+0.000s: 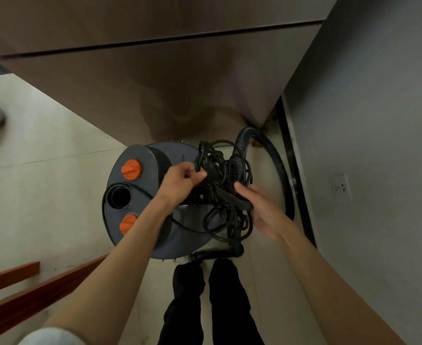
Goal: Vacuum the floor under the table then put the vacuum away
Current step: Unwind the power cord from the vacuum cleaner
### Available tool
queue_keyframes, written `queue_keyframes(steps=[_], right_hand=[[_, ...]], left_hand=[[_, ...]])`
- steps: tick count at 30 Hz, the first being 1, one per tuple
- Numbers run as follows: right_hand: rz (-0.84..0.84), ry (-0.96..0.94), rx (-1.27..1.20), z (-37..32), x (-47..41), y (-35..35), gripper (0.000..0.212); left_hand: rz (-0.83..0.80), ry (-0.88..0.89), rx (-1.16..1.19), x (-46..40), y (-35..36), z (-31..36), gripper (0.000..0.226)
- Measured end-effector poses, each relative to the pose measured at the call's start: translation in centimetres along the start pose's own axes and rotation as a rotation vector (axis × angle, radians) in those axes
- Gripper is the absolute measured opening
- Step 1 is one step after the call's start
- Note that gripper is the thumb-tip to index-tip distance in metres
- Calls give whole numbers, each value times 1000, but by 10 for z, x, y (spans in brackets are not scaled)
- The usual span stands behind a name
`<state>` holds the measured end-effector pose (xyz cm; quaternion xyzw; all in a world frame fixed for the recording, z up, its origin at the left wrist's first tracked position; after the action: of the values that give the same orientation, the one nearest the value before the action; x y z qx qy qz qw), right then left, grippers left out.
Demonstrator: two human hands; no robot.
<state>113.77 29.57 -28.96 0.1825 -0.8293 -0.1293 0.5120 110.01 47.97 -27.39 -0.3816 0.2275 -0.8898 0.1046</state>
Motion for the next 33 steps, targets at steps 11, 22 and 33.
queue_keyframes(steps=[11,22,33], right_hand=[[189,-102,288,-43,18,8,7],[323,-362,433,-89,67,4,34],[157,-397,528,-105,108,81,56]], left_hand=[[217,146,-174,37,-53,43,24],[228,344,-130,91,-86,100,9],[439,727,-231,153,-128,164,35]])
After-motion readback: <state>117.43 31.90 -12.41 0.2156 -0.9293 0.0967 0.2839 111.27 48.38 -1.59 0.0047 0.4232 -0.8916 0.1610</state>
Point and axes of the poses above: each hand's wrist, its own x-axis away from the middle knuckle, its own y-axis out of the palm, z = x × y, the point moved 1 cm from there along -x, towards the middle knuckle, and after that the axes turned 11 degrees about -x, right-handed, at the moved point
